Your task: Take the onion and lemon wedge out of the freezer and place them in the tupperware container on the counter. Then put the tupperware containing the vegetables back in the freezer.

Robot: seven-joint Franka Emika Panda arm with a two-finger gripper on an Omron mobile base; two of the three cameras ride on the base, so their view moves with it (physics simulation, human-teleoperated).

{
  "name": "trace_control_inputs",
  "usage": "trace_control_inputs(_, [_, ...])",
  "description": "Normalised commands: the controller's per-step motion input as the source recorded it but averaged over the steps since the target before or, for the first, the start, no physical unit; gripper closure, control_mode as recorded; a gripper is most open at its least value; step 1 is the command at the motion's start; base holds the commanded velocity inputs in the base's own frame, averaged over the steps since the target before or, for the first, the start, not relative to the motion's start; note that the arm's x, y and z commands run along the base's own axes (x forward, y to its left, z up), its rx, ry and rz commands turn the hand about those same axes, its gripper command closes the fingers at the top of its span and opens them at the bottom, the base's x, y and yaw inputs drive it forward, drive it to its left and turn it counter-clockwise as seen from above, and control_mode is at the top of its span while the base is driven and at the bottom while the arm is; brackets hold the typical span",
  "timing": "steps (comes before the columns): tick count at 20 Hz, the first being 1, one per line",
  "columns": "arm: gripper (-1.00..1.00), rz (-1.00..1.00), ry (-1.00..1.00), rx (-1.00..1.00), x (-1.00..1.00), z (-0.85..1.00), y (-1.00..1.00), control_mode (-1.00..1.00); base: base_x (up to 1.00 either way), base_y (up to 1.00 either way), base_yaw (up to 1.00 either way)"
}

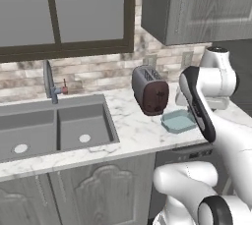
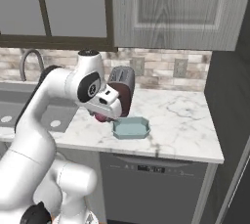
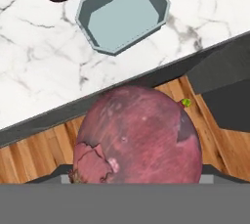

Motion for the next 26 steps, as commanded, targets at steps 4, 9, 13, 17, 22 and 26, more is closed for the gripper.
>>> trace_control_inputs(4, [1.00, 0.00, 0.01, 0.04, 0.57, -0.75, -0.39, -1.00, 0.00, 0.00, 0.00])
trace_control_inputs(9, [1.00, 0.00, 0.00, 0.05, 0.44, -0.65, -0.35, -1.00, 0.00, 0.00, 0.00])
trace_control_inputs(13, [1.00, 0.00, 0.03, 0.05, 0.47, -0.46, -0.27, -1.00, 0.00, 0.00, 0.00])
trace_control_inputs(17, [1.00, 0.00, 0.15, 0.02, 0.51, -0.26, -0.04, -1.00, 0.00, 0.00, 0.00])
trace_control_inputs(22, [1.00, 0.00, 0.16, 0.01, 0.38, -0.16, -0.01, -1.00, 0.00, 0.00, 0.00])
trace_control_inputs(26, [1.00, 0.00, 0.15, 0.00, 0.39, -0.17, 0.00, -1.00, 0.00, 0.00, 0.00])
